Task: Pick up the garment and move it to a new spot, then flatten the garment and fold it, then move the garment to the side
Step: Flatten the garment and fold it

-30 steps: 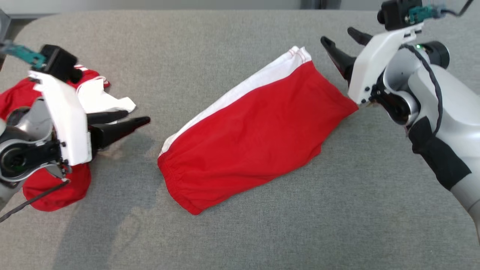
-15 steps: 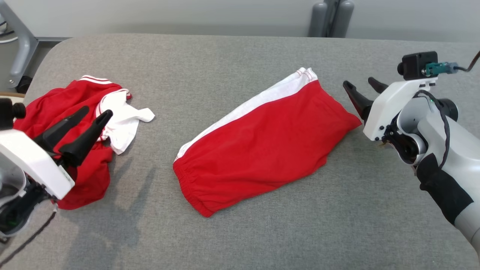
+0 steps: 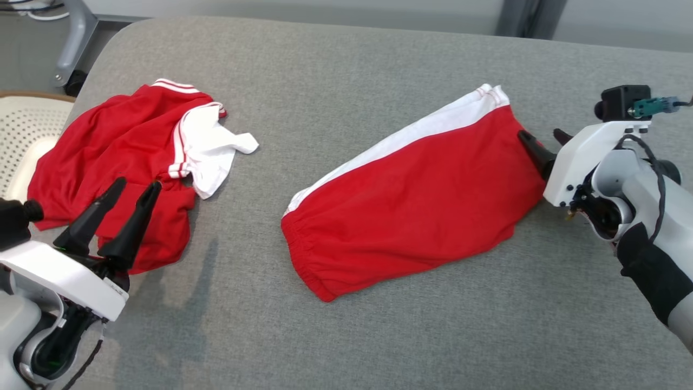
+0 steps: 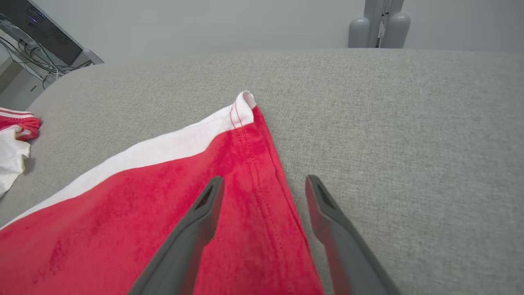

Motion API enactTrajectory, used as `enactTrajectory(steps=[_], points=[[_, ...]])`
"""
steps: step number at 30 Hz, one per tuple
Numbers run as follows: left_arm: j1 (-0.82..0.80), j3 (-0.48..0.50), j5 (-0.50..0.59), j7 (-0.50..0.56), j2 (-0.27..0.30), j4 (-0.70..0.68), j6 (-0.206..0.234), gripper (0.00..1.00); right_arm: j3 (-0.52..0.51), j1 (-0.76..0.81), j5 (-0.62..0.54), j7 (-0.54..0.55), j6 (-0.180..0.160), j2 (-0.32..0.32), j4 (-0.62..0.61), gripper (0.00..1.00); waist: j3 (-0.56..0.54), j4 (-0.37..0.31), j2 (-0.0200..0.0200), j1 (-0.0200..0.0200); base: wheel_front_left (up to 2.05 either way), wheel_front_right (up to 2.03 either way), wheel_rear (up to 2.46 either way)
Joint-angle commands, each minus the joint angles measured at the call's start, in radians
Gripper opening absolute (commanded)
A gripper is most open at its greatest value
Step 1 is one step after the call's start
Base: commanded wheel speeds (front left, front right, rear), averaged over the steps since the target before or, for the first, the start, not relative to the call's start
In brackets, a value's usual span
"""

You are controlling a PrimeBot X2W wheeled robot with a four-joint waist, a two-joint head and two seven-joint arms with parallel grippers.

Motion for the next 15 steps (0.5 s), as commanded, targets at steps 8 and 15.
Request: enactTrajectory(steps=[8,15], points=[[0.105,0.109,0.024,-0.008,-0.076,0.020,-0.027,1.00,-0.006,-0.020,0.036,0.048,0.001,0.004,0.087,1.00,0.032,0.052,0.0000,0.0000,0.00,0.00,0.00],[0.162,0.161,0.070,-0.009,-0.131,0.035,-0.038,1.00,-0.002,-0.009,0.067,0.121,0.001,0.025,0.105,0.62,0.027,0.056,0.0000,0.0000,0.00,0.00,0.00]])
